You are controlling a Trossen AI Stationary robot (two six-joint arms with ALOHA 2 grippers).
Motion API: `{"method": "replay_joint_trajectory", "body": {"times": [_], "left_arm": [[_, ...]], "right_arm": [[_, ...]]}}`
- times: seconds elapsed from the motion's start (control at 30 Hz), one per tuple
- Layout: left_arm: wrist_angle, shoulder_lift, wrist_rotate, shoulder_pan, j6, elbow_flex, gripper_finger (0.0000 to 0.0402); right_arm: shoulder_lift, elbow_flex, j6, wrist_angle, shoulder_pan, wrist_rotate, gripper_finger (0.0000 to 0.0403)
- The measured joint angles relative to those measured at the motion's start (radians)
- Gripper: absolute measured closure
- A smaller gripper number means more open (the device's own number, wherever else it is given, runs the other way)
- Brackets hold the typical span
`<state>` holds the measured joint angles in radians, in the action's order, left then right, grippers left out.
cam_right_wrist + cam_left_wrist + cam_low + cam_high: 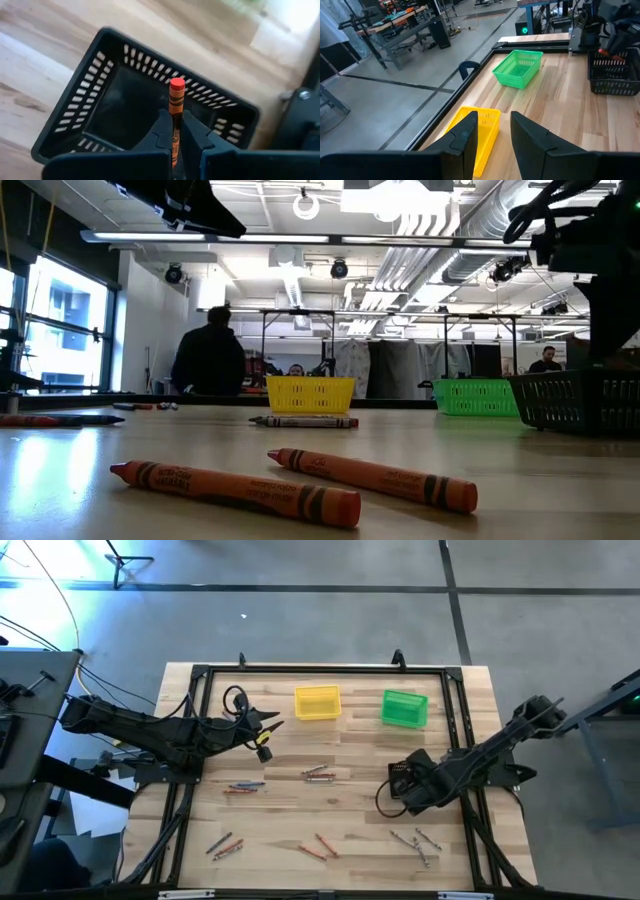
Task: Sort crayons
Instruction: Put the orange crayon into the black basket, then put the gray crayon into the green basket
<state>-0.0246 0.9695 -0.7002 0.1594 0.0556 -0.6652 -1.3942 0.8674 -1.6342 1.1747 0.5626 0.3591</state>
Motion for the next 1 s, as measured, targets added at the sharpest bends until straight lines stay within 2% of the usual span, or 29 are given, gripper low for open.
{"method": "replay_joint_trajectory", "body": {"times": [0.2,0.53,0.7,0.83,1.0], "left_arm": [[0.0,0.0,0.0,0.0,0.001,0.0,0.03],[0.0,0.0,0.0,0.0,-0.001,0.0,0.03],[0.0,0.0,0.0,0.0,-0.002,0.0,0.03],[0.0,0.0,0.0,0.0,-0.002,0.0,0.03],[0.0,0.0,0.0,0.0,-0.002,0.0,0.03]], "right_arm": [[-0.001,0.001,0.0,-0.001,0.001,-0.005,0.0389],[0.021,0.006,-0.004,-0.001,0.001,-0.134,0.0289],[0.058,0.124,0.005,0.017,0.014,-0.166,0.0284],[0.053,0.221,-0.037,-0.044,0.056,-0.268,0.0292],[-0.019,0.236,-0.138,-0.084,0.115,-0.529,0.0305]]}}
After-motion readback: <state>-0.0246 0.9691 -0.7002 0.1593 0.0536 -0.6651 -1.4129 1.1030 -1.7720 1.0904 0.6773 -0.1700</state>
